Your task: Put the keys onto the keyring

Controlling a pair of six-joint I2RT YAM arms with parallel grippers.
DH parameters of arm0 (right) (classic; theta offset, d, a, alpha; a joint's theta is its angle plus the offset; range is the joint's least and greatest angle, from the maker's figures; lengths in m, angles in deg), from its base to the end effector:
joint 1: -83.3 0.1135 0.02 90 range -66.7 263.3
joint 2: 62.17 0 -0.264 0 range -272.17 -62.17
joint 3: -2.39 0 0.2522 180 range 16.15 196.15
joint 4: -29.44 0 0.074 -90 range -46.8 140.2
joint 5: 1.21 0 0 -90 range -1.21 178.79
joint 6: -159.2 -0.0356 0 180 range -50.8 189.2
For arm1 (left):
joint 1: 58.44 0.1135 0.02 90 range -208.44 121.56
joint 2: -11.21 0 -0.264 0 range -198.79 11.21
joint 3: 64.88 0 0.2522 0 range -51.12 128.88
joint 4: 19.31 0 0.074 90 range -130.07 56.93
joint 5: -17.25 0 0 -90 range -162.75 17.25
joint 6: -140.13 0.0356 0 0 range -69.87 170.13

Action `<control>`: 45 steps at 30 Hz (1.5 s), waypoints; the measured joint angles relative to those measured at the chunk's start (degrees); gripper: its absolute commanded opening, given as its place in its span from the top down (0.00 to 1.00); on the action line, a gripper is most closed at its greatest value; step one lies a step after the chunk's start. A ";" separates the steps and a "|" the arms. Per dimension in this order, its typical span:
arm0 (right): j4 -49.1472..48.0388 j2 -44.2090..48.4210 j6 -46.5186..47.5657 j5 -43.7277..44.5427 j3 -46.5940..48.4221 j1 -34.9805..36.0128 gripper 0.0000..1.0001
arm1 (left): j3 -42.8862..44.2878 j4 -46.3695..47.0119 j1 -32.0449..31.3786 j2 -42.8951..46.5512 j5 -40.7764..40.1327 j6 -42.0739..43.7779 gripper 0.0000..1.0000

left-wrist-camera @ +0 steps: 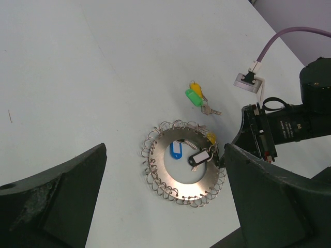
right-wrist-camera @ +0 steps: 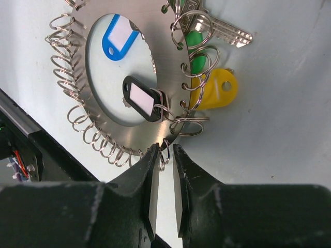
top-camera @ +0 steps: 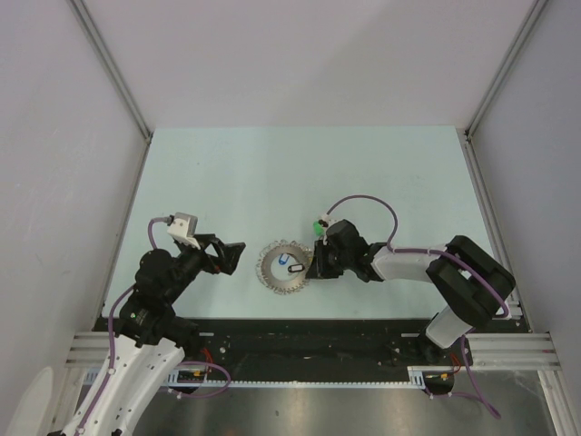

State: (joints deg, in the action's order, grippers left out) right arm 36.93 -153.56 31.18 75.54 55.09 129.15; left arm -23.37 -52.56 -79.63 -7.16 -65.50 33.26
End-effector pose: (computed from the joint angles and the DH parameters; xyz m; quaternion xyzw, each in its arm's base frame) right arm 0.2021 0.2199 0.1414 -0.1059 0.9165 0.3273 0.2042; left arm 0.1000 -0.0436 0.2766 0.0694 0.7631 -0.2548 0.5899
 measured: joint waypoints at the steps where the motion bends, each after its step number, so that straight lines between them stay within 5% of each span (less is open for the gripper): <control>1: -0.22 0.00 -0.17 -0.26 -0.15 -0.17 0.79 | 0.00 0.00 0.00 0.00 0.00 -0.02 0.00; 45: -3.80 2.08 -2.91 -4.24 -2.97 -3.91 0.78 | 0.00 0.00 0.00 -0.48 0.48 -0.02 0.00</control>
State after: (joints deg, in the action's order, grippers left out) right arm 33.13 -151.49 28.27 71.30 52.12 125.23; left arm -23.37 -52.56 -79.63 -7.64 -65.02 33.24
